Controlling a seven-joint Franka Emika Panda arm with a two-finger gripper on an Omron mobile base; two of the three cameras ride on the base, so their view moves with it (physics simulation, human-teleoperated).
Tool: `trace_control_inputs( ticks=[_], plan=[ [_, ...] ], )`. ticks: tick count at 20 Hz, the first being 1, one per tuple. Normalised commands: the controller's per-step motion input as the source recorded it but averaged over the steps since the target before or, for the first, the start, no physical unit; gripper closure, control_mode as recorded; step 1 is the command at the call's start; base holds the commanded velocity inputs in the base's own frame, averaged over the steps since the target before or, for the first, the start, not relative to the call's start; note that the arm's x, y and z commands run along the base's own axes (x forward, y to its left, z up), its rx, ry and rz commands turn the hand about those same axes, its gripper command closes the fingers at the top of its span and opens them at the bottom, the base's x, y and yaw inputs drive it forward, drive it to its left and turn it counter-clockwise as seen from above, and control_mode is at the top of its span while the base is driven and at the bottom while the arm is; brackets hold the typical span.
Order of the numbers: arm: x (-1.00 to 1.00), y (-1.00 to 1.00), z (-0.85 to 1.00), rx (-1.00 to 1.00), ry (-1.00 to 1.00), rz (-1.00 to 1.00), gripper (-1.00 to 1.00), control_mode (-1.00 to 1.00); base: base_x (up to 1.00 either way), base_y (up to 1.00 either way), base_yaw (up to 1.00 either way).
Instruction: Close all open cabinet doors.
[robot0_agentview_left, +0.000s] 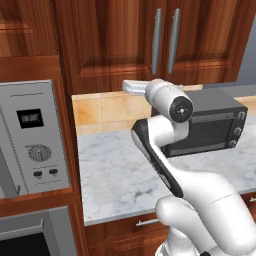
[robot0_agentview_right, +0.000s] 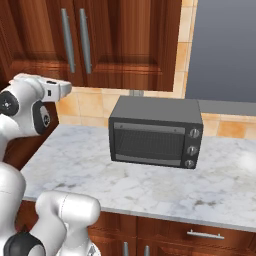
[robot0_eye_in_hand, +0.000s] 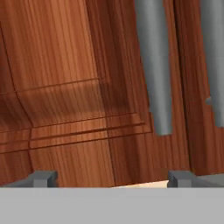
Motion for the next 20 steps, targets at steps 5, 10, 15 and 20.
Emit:
trace_control_inputs(
  ticks=[5,10,15,20],
  plan=[
    [-0.94,-0.45,0.45,0.00,0.19,0.00,-1.00,-1.00,0.00,0.00,0.00],
    [-0.99,-0.52,0.39,0.00,0.23,0.00,-1.00,-1.00,0.00,0.00,0.00],
    [-0.97,-0.67,0.08,0.00,0.15,0.00,-1.00,-1.00,0.00,0.00,0.00],
    [-0.94,-0.43,-0.08,-0.01,0.05,0.00,-1.00,-1.00,0.00,0.00,0.00]
  ],
)
